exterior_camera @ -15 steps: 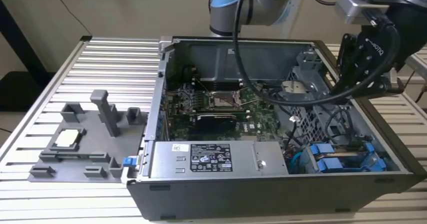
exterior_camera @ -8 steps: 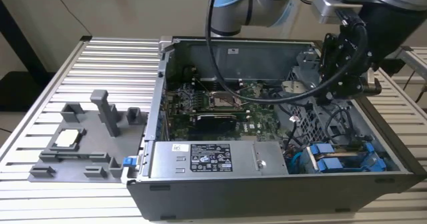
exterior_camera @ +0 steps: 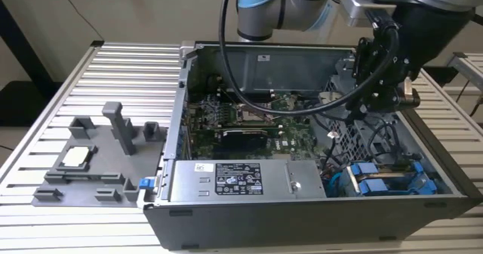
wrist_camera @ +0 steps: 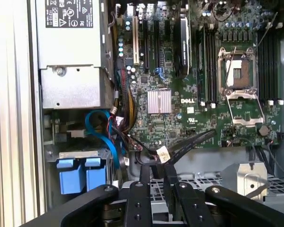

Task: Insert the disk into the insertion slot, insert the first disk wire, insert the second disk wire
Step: 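Insert the second disk wire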

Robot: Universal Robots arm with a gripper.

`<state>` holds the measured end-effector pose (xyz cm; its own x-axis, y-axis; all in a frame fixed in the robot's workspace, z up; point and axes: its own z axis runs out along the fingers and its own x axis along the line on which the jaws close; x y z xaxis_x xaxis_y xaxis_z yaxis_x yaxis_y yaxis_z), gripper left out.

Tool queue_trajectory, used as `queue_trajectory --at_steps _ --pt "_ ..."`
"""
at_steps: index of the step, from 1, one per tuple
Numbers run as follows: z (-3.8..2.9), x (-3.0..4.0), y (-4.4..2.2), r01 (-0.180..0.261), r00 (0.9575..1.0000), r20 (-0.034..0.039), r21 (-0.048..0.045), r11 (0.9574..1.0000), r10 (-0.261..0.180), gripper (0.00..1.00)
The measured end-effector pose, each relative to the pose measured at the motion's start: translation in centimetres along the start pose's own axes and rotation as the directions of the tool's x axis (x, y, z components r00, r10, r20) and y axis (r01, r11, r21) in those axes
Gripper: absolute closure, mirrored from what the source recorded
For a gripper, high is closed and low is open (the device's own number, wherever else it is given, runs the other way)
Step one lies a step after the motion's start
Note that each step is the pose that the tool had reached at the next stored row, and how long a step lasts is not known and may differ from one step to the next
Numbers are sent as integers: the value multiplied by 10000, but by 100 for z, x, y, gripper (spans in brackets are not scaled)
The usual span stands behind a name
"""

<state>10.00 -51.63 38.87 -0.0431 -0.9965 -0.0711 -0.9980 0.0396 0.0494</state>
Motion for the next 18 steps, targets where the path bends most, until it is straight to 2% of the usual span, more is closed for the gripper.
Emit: queue_trajectory --at_steps 1,2,5,6,8,12,18 --pt "0 -2 7 12 10000 -45 35 10000 -12 73" --pt "1 -4 9 40 9999 -129 94 9999 -39 73" --pt "5 -13 17 125 9990 -434 230 9997 -115 73" --pt "10 -20 22 152 9986 -510 279 9995 -137 73" --pt "26 -45 44 182 9981 -595 381 9991 -159 73" --pt "70 -113 107 209 9975 -689 579 9981 -168 73" --pt "124 -205 193 258 9957 -910 912 9955 -174 73"
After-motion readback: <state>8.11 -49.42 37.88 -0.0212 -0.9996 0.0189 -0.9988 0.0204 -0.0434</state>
